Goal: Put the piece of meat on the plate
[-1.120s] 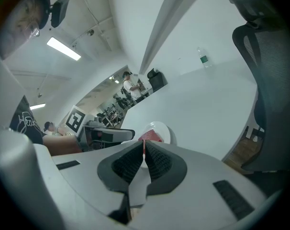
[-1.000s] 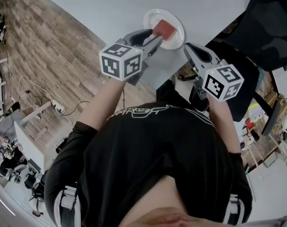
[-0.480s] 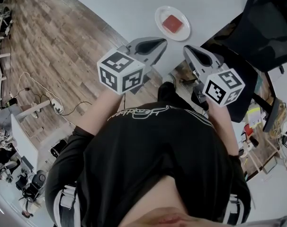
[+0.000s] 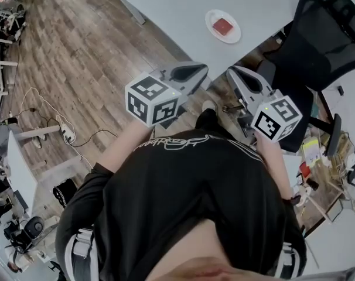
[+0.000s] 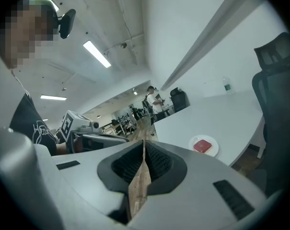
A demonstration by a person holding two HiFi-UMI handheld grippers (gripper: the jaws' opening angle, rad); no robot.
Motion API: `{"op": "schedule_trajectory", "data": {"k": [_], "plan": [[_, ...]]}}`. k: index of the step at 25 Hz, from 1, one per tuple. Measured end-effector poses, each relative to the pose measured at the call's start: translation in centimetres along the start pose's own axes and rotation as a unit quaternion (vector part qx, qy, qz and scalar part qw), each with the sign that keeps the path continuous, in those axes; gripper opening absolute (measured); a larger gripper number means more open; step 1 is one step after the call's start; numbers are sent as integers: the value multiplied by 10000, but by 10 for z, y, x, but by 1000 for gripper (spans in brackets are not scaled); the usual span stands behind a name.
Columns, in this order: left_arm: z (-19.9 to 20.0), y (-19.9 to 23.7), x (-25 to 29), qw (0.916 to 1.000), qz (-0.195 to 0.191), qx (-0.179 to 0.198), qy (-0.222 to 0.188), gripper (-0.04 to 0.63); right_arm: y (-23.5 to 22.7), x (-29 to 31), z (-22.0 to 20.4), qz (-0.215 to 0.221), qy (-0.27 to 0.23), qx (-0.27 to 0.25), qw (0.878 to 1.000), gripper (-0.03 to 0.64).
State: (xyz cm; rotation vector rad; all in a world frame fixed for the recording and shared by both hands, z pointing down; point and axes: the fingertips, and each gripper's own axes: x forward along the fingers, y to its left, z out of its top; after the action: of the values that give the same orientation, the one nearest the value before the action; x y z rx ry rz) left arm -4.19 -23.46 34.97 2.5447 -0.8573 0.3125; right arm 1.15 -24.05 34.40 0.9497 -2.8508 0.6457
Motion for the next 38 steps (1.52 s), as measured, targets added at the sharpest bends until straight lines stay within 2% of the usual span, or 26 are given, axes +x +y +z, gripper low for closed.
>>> {"op": "schedule_trajectory", "data": {"k": [7, 11, 18, 27, 38], "plan": [[-1, -46, -58, 9990, -20, 105, -430, 8, 65, -33, -7, 104, -175, -184, 9996, 17], [-13, -70, -85, 9987, -44, 182, -464, 8, 95, -48, -19, 73, -184, -204, 9996, 17], [-31, -92, -113, 9985, -187, 92, -513, 8, 128, -65, -35, -69, -198, -212, 9996, 17], [-40, -103, -127, 9974, -327, -45, -636, 8, 146, -70, -48, -184, -71, -238, 9995, 17], [-40, -98, -123, 9975, -276, -67, -646, 8, 140, -66, -56, -211, 74, -215, 9995, 17]]}}
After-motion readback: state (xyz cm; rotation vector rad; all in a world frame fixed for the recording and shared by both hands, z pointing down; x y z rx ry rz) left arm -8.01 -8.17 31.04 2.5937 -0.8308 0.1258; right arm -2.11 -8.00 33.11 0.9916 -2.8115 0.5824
